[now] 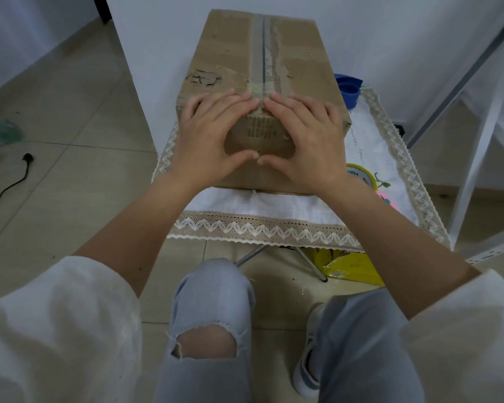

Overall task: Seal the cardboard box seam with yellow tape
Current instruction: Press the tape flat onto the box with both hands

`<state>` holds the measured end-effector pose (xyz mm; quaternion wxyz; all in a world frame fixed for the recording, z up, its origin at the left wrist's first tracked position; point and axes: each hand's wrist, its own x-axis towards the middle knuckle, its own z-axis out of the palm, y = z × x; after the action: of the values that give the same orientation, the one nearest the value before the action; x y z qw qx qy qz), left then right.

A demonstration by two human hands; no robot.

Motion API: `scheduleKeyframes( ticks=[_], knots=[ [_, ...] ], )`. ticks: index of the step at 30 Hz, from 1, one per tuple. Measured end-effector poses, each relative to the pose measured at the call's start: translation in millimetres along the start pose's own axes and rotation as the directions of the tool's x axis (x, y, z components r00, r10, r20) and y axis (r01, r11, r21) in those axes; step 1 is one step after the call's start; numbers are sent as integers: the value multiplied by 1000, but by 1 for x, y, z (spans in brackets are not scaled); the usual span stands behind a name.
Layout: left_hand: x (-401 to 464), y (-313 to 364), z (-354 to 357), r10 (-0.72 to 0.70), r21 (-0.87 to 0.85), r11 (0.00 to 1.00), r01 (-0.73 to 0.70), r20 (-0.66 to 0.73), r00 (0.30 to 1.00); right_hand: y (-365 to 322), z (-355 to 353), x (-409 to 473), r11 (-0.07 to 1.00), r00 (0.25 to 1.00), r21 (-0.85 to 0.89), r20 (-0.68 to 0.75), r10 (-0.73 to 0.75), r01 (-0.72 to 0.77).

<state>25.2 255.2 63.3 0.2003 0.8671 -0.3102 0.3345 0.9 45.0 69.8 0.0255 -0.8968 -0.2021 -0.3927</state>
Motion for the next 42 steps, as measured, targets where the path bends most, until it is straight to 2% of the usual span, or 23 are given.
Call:
scheduleKeyframes(
  ticks=[4,10,21,29,35,42],
  knots=[
    [2,6,2,-40,-51,998,36,-84,996,-6,-1,1,995,993,89,-106,46,-37],
    [8,8,5,-131,-140,984,111,-144,981,-4,7,5,991,982,116,-164,92,-73],
    [4,4,3,-84,-102,992,76,-81,993,1,5,-1,998,997,54,-70,22,-18],
    [7,13,3,-128,-69,990,125,-33,991,-1,4,0,999,998,38,-58,25,-23],
    [7,13,2,-119,-39,992,117,-30,992,-1,0,0,997,999,61,-3,39,-39],
    [4,11,-5,-90,-15,996,91,60,994,-2,-10,1,993,995,100,91,46,-56]
  ],
)
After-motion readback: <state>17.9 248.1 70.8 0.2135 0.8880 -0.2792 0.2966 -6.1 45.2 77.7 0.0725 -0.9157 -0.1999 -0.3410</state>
